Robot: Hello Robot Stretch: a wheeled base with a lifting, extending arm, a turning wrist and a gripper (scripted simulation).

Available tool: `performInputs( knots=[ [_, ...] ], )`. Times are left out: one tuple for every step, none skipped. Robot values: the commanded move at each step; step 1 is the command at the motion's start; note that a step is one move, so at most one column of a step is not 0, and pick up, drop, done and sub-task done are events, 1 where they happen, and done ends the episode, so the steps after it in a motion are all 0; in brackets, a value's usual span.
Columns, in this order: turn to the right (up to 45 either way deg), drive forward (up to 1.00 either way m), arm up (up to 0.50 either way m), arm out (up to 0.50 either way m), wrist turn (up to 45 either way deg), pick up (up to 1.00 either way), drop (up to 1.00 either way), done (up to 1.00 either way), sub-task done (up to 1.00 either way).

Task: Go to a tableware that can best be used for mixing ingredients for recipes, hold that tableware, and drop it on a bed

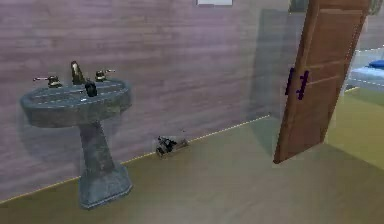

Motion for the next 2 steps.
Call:
performInputs(
  knots=[
    [45.0, 0.0, 0.0, 0.0, 0.0, 0.0, 0.0, 0.0, 0.0],
    [42.0, 0.0, 0.0, 0.0, 0.0, 0.0, 0.0, 0.0, 0.0]
  ],
)
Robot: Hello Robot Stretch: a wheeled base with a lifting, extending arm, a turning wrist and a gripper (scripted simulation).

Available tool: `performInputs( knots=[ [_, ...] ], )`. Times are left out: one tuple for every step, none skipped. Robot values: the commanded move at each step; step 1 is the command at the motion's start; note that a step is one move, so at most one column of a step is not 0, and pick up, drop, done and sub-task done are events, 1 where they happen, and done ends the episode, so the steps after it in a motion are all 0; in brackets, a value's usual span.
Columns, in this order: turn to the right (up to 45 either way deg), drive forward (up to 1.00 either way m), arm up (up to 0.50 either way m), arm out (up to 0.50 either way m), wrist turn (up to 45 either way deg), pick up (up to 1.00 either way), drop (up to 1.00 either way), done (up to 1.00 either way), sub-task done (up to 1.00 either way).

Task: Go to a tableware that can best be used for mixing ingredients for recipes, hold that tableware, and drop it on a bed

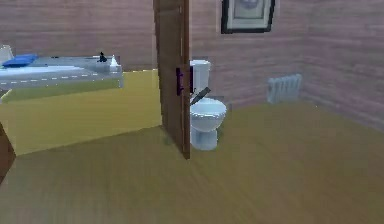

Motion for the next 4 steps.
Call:
performInputs(
  knots=[
    [3.0, 0.0, 0.0, 0.0, 0.0, 0.0, 0.0, 0.0, 0.0],
    [0.0, 0.2, 0.0, 0.0, 0.0, 0.0, 0.0, 0.0, 0.0],
    [45.0, 0.0, 0.0, 0.0, 0.0, 0.0, 0.0, 0.0, 0.0],
    [6.0, 0.0, 0.0, 0.0, 0.0, 0.0, 0.0, 0.0, 0.0]
  ],
)
